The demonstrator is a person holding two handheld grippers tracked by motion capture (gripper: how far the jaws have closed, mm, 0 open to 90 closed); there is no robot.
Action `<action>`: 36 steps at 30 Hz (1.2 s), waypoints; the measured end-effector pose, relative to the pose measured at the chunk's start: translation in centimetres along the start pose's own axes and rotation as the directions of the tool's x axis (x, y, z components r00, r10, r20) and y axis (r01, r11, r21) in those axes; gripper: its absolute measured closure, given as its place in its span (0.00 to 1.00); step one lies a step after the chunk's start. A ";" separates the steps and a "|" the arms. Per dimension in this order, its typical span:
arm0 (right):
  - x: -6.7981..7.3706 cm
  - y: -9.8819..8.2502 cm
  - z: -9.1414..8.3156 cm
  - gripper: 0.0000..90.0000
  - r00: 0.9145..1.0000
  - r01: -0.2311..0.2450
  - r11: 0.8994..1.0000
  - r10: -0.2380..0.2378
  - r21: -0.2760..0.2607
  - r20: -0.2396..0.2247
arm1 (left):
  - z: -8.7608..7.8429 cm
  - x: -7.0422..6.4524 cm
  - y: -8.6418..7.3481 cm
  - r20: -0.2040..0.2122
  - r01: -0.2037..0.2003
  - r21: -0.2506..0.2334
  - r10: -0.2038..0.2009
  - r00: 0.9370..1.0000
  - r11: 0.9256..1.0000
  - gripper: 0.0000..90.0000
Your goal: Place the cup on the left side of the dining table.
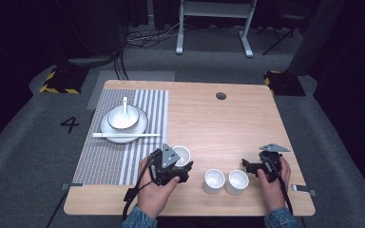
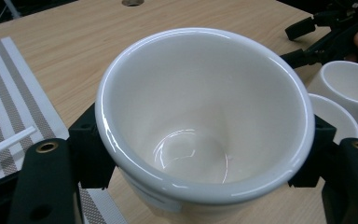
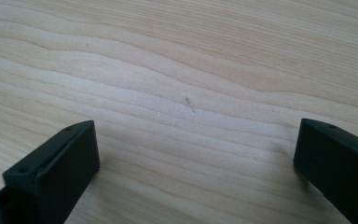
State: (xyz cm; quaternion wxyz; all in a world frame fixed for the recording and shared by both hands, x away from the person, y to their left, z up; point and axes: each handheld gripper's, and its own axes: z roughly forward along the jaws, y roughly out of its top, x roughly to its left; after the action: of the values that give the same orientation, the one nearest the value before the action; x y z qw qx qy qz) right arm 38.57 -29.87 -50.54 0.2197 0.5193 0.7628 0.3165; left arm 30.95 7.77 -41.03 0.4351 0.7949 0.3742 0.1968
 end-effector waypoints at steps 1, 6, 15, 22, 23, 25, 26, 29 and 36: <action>0.0 0.0 0.0 0.00 1.000 0.000 1.000 0.000 0.000 0.000 | 0.0 0.2 0.1 -0.003 -0.002 -0.001 0.002 1.000 1.000 0.30; 0.0 0.0 0.0 0.00 1.000 0.000 1.000 0.000 0.000 0.000 | -0.2 1.1 0.5 -0.026 0.011 -0.012 -0.011 1.000 1.000 0.29; 0.0 0.0 0.0 0.00 1.000 0.000 1.000 0.000 0.000 0.000 | 0.0 2.8 0.7 -0.073 0.028 -0.015 -0.029 0.997 1.000 0.29; 0.0 0.0 0.0 0.00 1.000 -0.001 1.000 0.001 0.000 0.000 | 0.1 5.4 0.8 -0.144 0.055 -0.012 -0.056 0.988 0.998 0.29; 0.0 0.0 0.0 0.00 1.000 -0.001 1.000 0.001 0.000 0.000 | 0.1 5.7 0.8 -0.150 0.058 -0.009 -0.058 0.987 0.998 0.29; 0.0 0.0 0.0 0.00 1.000 0.000 1.000 0.000 0.000 0.000 | 0.1 6.3 0.8 -0.161 0.067 -0.010 -0.068 0.985 0.998 0.29; 0.0 0.0 0.0 0.00 1.000 -0.001 1.000 0.001 0.000 0.000 | 0.2 6.5 0.8 -0.164 0.071 -0.011 -0.072 0.984 0.997 0.29; 0.0 0.0 0.0 0.00 1.000 0.000 1.000 0.000 0.000 0.000 | 0.2 7.3 0.7 -0.175 0.092 -0.012 -0.093 0.980 0.996 0.29; 0.0 0.0 0.0 0.00 1.000 0.000 1.000 0.000 0.000 0.000 | 0.2 9.5 0.1 -0.228 0.137 0.004 -0.133 0.965 0.991 0.29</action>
State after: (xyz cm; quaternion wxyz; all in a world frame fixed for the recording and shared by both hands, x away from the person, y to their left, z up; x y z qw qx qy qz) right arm 38.58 -29.87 -50.53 0.2198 0.5194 0.7627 0.3165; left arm 37.20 14.89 -41.14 0.3940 0.7443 0.4766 0.2525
